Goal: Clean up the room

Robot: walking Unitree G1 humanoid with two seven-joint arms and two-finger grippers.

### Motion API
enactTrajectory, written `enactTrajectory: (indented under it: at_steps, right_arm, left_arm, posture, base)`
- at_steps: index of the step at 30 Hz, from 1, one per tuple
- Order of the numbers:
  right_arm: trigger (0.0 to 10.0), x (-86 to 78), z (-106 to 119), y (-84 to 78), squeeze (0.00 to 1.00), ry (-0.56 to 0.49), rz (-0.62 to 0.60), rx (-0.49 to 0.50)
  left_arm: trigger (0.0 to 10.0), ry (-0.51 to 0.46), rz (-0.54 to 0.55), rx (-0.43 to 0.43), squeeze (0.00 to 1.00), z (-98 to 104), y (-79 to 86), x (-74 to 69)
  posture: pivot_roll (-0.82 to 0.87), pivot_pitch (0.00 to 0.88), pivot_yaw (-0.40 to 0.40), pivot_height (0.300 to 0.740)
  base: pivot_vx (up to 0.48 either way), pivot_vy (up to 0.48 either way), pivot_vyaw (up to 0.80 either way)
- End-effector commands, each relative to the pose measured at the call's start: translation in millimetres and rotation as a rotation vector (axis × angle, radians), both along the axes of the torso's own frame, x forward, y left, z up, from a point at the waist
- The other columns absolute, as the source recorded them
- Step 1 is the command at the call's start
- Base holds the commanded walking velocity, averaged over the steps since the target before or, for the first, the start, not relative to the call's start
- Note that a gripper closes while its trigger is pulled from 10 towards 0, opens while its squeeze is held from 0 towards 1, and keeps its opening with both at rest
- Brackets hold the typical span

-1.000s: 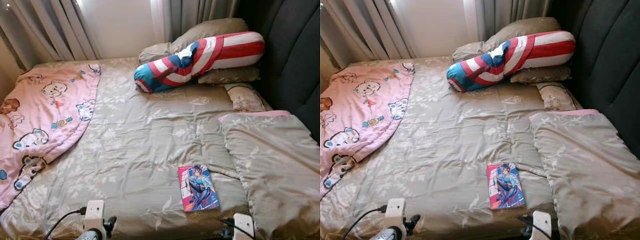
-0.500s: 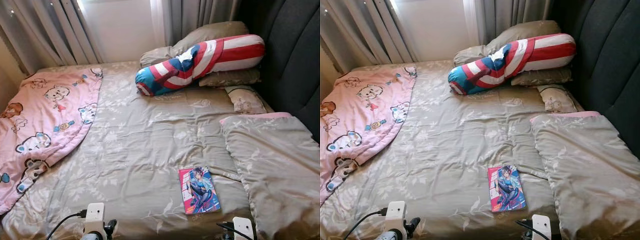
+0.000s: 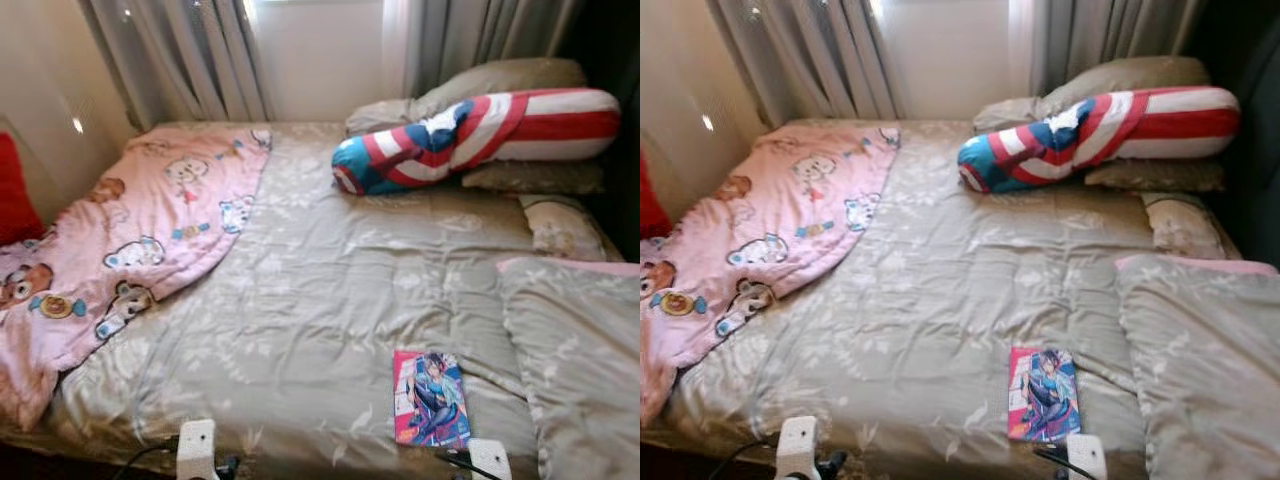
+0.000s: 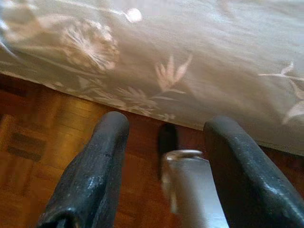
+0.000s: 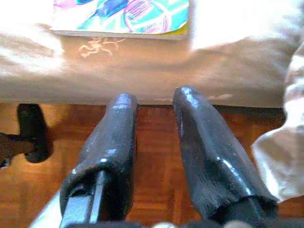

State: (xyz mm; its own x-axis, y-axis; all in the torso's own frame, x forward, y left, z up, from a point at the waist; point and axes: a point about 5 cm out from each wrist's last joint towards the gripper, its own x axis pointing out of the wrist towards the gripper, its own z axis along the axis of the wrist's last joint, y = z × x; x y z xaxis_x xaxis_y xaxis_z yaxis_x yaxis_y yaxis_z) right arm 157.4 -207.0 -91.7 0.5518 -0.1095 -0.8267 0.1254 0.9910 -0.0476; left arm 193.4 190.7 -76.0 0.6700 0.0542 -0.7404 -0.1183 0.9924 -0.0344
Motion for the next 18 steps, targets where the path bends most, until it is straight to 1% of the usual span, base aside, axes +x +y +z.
enactTrajectory:
  at_steps: [1,10,18]
  right_arm:
    - [10.0,-1.3,-1.7,5.8,0.0,0.013,0.012,0.018]
    - [10.0,-8.7,-3.5,0.4,0.0,0.027,0.023,0.024]
    - [10.0,-5.4,-3.1,4.1,0.0,0.028,0.023,0.023]
  left_arm:
    - [10.0,0.011,0.012,0.016,0.0,-0.6,5.3,-2.2]
    - [10.0,0.015,0.021,0.019,0.0,-0.6,4.9,-1.6]
    - [10.0,0.013,0.034,0.021,0.0,0.1,5.4,-0.2]
  posture:
    - [-0.02,0.05,0.002,0.74]
    - [-0.03,0.06,0.002,0.74]
    - [-0.02,0.071,-0.003,0.74]
  base:
    - [0.0,0.0,0.0]
    - [0.0,0.0,0.0]
    - [0.0,0.0,0.0]
